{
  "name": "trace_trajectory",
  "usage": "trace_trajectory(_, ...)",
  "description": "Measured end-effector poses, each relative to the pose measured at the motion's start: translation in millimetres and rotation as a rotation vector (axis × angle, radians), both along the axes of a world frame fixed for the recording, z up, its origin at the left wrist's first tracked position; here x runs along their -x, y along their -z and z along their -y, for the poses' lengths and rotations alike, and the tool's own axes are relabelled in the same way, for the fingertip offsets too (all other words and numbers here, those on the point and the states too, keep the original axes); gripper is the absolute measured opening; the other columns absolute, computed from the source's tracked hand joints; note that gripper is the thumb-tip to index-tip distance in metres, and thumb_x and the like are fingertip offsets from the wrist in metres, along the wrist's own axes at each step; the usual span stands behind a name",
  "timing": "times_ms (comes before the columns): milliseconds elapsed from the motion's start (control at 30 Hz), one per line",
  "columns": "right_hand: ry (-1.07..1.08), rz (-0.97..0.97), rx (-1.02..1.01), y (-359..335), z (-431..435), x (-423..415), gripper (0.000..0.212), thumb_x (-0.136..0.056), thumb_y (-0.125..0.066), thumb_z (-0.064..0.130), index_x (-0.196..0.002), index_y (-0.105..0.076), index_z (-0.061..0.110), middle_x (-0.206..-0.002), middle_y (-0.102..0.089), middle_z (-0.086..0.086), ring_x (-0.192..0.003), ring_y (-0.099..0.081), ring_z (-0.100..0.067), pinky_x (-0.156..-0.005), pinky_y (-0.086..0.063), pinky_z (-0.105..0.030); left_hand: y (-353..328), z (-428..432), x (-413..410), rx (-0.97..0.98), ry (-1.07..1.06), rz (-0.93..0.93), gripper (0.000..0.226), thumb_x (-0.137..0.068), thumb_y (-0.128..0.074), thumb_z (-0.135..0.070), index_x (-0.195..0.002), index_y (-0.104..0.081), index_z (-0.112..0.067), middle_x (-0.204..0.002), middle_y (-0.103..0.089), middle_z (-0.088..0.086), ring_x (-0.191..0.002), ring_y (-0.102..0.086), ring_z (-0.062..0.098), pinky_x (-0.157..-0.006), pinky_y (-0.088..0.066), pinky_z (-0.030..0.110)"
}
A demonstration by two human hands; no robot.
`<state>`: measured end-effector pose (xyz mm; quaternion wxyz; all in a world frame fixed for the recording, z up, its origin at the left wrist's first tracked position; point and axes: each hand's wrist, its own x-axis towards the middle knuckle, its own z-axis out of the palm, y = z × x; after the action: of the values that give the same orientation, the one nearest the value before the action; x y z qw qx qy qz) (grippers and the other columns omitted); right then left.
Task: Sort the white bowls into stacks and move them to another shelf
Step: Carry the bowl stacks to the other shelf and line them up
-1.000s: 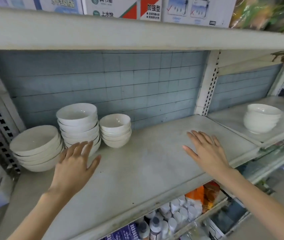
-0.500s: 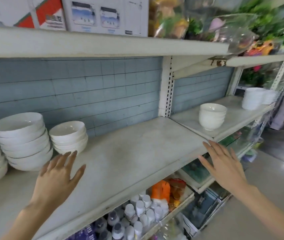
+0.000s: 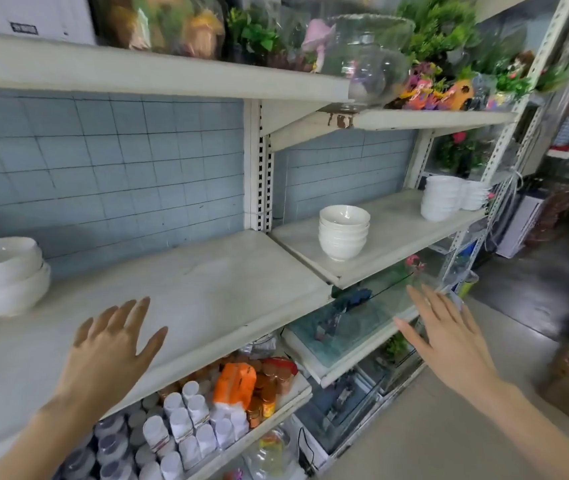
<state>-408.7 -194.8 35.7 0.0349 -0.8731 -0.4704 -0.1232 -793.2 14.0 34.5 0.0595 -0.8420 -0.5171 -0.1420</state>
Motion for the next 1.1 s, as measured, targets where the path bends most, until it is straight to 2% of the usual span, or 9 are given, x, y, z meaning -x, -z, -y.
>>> trace_trajectory(100,0.023,-0.022,-0.016,7.9,4.5,-23.8,0.089,-0.078,0.005,0.072,-0.15,-0.009,0.022,-0.156,-0.021,-0.004,-0.143,-0.02,-0.023,-0.114,-0.019,-0.045,-3.6,-7.7,-35.6,0.002,0.016,-0.047,0.074,-0.086,-0.027,-0.059,-0.125,-0.059,-0.005,-0.116,-0.066,0.017,-0.104,-0.063,0.042,-0.086,-0.048,0.058)
trace_trajectory(233,0.047,-0.087,-0.013,18.6,0.1,-57.0,0.093,-0.068,0.015,0.076,-0.147,0.009,0.027,-0.158,-0.009,0.001,-0.146,-0.01,-0.018,-0.116,-0.01,-0.04,-4.6,-28.9,-86.7,-0.022,0.046,-0.071,0.069,-0.086,-0.036,-0.057,-0.127,-0.058,-0.006,-0.118,-0.065,0.018,-0.105,-0.062,0.043,-0.088,-0.047,0.058)
trace_trajectory(333,0.048,-0.121,-0.006,17.5,-18.7,-86.8,0.098,-0.067,0.015,0.078,-0.149,0.006,0.025,-0.158,-0.009,0.001,-0.146,-0.008,-0.018,-0.116,-0.011,-0.039,-0.1,-48.1,-127.5,-0.012,0.076,-0.046,0.07,-0.085,-0.036,-0.057,-0.131,-0.056,-0.008,-0.123,-0.064,0.016,-0.111,-0.06,0.04,-0.093,-0.045,0.057)
trace_trajectory(467,0.022,-0.166,-0.033,10.3,-57.3,-129.7,0.082,-0.084,-0.007,0.072,-0.15,0.005,0.024,-0.159,-0.005,0.001,-0.146,-0.007,-0.017,-0.116,-0.014,-0.04,1.0,-76.7,-182.4,-0.003,0.122,0.03,0.075,-0.084,-0.031,-0.059,-0.136,-0.05,-0.009,-0.13,-0.059,0.013,-0.119,-0.056,0.036,-0.098,-0.042,0.053)
trace_trajectory(567,-0.026,-0.196,-0.036,3.5,-88.9,-161.2,0.083,-0.082,-0.012,0.07,-0.15,0.002,0.025,-0.159,-0.005,0.001,-0.145,-0.01,-0.018,-0.116,-0.017,-0.041,-2.5,-96.0,-223.2,0.005,0.143,0.054,0.079,-0.084,-0.026,-0.062,-0.139,-0.047,-0.009,-0.133,-0.057,0.012,-0.122,-0.054,0.035,-0.101,-0.04,0.051)
trace_trajectory(667,-0.068,-0.235,-0.052,3.0,-113.5,-187.6,0.081,-0.084,-0.018,0.069,-0.15,0.002,0.026,-0.159,-0.005,0.002,-0.145,-0.011,-0.018,-0.115,-0.017,-0.039,-4.8,-112.4,-261.4,-0.007,0.169,0.051,0.091,-0.079,-0.011,-0.068,-0.14,-0.045,-0.01,-0.135,-0.056,0.009,-0.124,-0.052,0.032,-0.103,-0.039,0.049)
trace_trajectory(800,-0.108,-0.31,-0.06,8.8,-139.3,-219.0,0.081,-0.083,-0.019,0.067,-0.15,0.001,0.026,-0.159,-0.008,0.001,-0.144,-0.015,-0.021,-0.114,-0.02,-0.039,-4.4,-119.2,-304.2,0.054,0.21,0.009,0.107,-0.069,0.0,-0.078,-0.145,-0.036,-0.013,-0.142,-0.049,0.005,-0.128,-0.048,0.027,-0.106,-0.035,0.042)
trace_trajectory(933,-0.212,-0.397,-0.033,14.3,-171.2,-244.1,0.083,-0.082,-0.021,0.068,-0.15,0.002,0.026,-0.159,-0.004,0.002,-0.145,-0.012,-0.019,-0.114,-0.019,-0.037,2.9,-124.9,-337.1,0.118,0.222,-0.029,0.13,-0.053,0.021,-0.089,-0.149,-0.025,-0.016,-0.146,-0.044,0.001,-0.13,-0.045,0.022,-0.107,-0.034,0.037)
trace_trajectory(1100,-0.413,-0.469,-0.022,6.9,-220.8,-269.6,0.091,-0.08,-0.032,0.07,-0.15,0.004,0.025,-0.159,-0.003,0.005,-0.144,-0.012,-0.011,-0.112,-0.018,-0.029,3.6,-125.3,-371.9,0.264,0.165,0.004,0.132,-0.041,0.015,-0.096,-0.151,0.007,-0.024,-0.136,-0.05,0.0,-0.12,-0.05,0.019,-0.101,-0.036,0.03)
